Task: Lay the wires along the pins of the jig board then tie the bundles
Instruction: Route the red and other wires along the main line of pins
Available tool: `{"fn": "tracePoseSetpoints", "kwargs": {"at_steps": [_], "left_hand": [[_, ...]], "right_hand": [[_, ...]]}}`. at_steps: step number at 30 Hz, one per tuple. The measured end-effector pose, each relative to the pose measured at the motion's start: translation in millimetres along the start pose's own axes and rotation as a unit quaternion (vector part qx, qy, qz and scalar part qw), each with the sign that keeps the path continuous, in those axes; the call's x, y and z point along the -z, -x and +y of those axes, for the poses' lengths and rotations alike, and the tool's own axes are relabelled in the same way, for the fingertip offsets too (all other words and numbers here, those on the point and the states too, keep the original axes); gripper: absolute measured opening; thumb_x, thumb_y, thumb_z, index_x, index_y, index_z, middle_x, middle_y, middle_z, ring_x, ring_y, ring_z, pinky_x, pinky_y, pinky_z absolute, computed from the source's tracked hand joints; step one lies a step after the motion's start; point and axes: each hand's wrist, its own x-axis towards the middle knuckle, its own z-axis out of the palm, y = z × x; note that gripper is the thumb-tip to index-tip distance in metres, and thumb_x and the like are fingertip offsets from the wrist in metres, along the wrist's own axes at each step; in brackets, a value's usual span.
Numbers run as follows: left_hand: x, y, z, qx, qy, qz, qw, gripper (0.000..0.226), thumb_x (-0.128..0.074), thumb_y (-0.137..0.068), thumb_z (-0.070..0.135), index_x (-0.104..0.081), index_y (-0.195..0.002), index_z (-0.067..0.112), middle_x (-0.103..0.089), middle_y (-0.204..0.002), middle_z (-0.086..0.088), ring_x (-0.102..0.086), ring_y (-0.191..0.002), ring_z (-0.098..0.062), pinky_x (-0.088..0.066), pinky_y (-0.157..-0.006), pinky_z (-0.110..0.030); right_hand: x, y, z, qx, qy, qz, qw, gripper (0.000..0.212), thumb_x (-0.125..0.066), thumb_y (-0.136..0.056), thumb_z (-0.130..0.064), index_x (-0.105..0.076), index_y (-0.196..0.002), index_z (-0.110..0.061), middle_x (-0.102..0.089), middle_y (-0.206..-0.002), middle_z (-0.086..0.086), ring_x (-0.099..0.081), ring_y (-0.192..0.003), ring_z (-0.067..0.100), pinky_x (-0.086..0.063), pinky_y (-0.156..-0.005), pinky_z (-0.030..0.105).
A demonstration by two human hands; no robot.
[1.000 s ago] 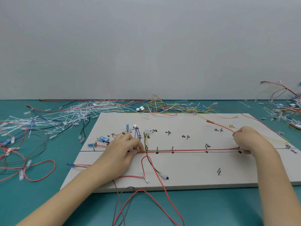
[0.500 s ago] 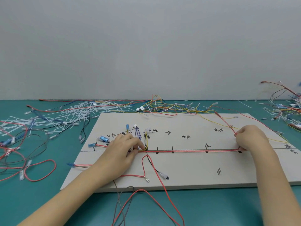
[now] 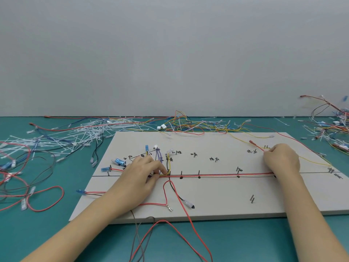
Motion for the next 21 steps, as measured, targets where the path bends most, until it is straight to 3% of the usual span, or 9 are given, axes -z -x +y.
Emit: {"fn": "tracePoseSetpoints", "kwargs": {"at_steps": [5, 12, 21], "left_hand": [[0, 0, 0, 0.008, 0.002, -0.003, 1.000, 0.028, -0.055, -0.093, 0.010, -0.062, -0.099, 0.037, -0.051, -0.092, 0.016, -0.044, -0.093, -0.011, -0.038, -0.086, -0.030], [1, -1, 1, 0.015, 0.000, -0.010, 1.000, 0.027, -0.054, -0.093, 0.011, -0.063, -0.100, 0.036, -0.050, -0.092, 0.016, -0.044, -0.094, -0.012, -0.038, -0.087, -0.031], [1, 1, 0, 0.013, 0.002, -0.011, 1.000, 0.028, -0.054, -0.094, 0.011, -0.062, -0.099, 0.037, -0.051, -0.093, 0.016, -0.043, -0.095, -0.011, -0.038, -0.087, -0.029]], "right_hand": [[-5, 2, -10, 0.030, 0.055, 0.003, 0.998, 0.023, -0.050, -0.093, -0.016, -0.068, -0.108, -0.015, -0.063, -0.116, 0.016, -0.045, -0.119, 0.036, -0.039, -0.092, 0.037], [-12, 2, -24, 0.075, 0.122, 0.001, 0.990, 0.025, -0.047, -0.093, -0.010, -0.059, -0.114, -0.006, -0.058, -0.120, 0.014, -0.048, -0.117, 0.034, -0.036, -0.093, 0.036], [-20, -1, -19, 0.093, 0.041, -0.023, 0.995, 0.028, -0.046, -0.092, -0.003, -0.051, -0.118, 0.007, -0.052, -0.124, 0.027, -0.047, -0.116, 0.041, -0.042, -0.089, 0.041]]}}
